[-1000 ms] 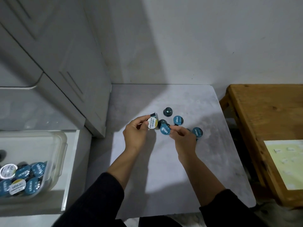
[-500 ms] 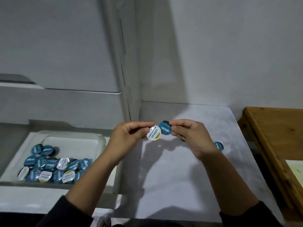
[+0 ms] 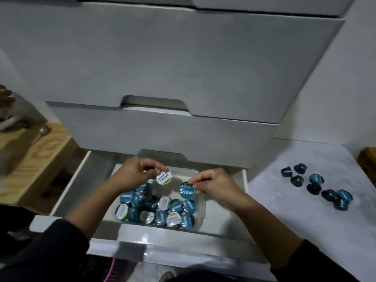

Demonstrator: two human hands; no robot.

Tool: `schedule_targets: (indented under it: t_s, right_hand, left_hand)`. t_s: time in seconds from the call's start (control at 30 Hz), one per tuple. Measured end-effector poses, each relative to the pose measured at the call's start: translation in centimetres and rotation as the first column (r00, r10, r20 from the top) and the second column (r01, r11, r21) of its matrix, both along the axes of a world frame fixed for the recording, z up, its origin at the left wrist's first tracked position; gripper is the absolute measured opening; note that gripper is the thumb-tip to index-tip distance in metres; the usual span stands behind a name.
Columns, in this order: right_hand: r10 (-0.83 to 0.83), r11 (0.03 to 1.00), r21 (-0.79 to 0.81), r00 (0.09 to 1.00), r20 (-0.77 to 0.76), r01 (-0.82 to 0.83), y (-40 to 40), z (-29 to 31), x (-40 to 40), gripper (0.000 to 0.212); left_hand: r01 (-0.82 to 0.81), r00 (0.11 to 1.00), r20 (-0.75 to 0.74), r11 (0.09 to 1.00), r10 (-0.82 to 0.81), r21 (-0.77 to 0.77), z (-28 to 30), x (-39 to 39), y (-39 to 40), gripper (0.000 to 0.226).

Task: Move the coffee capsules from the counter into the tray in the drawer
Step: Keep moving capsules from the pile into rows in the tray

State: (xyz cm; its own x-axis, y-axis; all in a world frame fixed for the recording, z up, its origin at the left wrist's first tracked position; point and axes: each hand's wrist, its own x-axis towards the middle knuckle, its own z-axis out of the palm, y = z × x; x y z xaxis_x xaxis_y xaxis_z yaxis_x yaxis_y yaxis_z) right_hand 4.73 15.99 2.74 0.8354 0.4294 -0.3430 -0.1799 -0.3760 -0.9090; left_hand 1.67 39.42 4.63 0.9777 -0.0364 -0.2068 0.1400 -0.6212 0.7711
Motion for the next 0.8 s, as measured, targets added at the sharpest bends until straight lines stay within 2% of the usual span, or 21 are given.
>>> schedule_targets:
  t_s: [0.13,0.33,0.53,0.8]
  right_hand:
    - [-0.082,0.986,-0.145,0.996,-0.023,0.078,3.9,-2.3,1.3,0.025]
    - [-0.167,0.969,-0.196,0.983,-0.082,0.148,6.3,-5.1,2.4,0.018]
    - [-0.198,0.971,-0.156,0.973,-0.117,0.178,7.5,-6.6,2.6,0.034]
    - [-0.149,0.982,-0.135,0.979,-0.139,0.13,7.6,-6.7,2.4,0.023]
  left_hand:
    - [0.135,0.986,-0.105,0.988,-0.126,0.077,-2.0,2.7,2.2,0.019]
    - [0.23,0.955,-0.219,0.964,-0.198,0.132,-4.7,4.8,3.2,0.017]
    - [0.27,0.935,-0.274,0.954,-0.228,0.129,-5.6,5.2,3.7,0.017]
    - [0.33,0.911,-0.298,0.938,-0.286,0.109,-6.2,5.6,4.5,0.021]
